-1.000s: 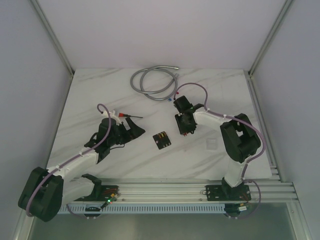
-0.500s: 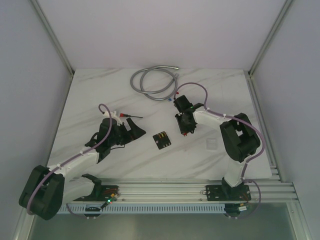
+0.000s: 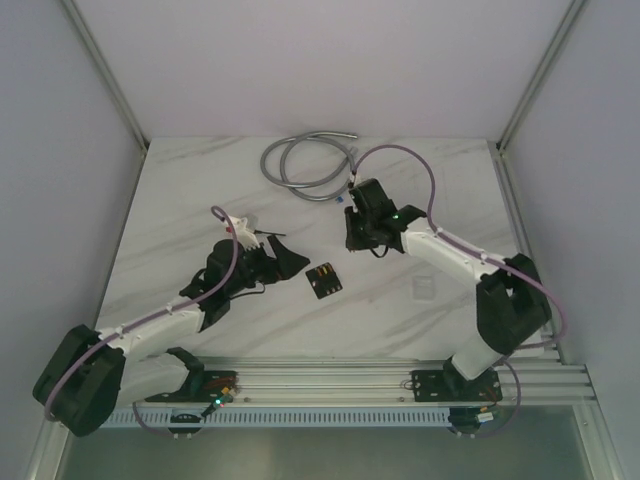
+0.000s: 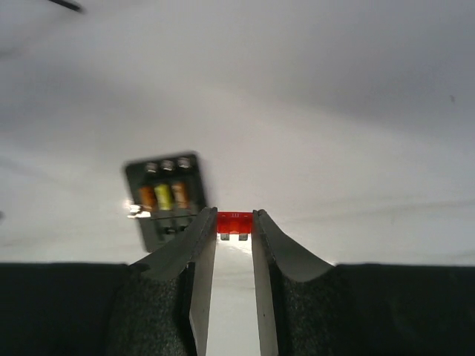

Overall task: Snap on the fuse box
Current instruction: Pick up the fuse from the center of the board, then install the fuse at the fuse box base.

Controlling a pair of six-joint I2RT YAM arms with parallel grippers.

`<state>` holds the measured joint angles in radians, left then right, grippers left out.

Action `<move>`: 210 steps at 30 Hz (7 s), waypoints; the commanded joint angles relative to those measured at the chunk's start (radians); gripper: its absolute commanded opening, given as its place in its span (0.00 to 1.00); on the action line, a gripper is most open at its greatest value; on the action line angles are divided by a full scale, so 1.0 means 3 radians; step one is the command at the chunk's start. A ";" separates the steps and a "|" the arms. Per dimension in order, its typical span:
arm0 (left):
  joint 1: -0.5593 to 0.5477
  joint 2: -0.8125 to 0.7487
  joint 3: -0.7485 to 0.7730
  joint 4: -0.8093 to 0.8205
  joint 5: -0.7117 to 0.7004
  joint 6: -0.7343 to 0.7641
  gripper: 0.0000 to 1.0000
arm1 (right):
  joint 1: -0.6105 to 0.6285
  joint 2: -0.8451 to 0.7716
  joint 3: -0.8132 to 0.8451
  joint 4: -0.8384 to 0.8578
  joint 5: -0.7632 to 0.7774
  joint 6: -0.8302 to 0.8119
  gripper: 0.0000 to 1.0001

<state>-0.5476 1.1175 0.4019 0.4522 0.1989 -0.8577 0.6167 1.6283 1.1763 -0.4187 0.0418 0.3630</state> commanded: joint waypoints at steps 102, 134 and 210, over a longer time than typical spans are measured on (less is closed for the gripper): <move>-0.0609 -0.0135 0.0697 0.0440 0.1431 0.1550 0.00 | -0.0274 -0.1470 -0.0587 0.0790 -0.3556 -0.1571 0.18; -0.0055 -0.0350 0.0024 -0.0605 -0.0847 0.0360 0.88 | 0.0760 -0.0746 -0.0743 0.0776 -0.0041 -0.0324 0.00; 0.0214 -0.0190 -0.0056 -0.0751 -0.0799 0.0084 1.00 | 0.1196 0.0218 -0.0585 0.0936 0.1018 0.0321 0.12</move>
<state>-0.4900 1.0668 0.3969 0.2333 -0.0414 -0.8230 0.9688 1.6886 0.9771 -0.1028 0.2974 0.4431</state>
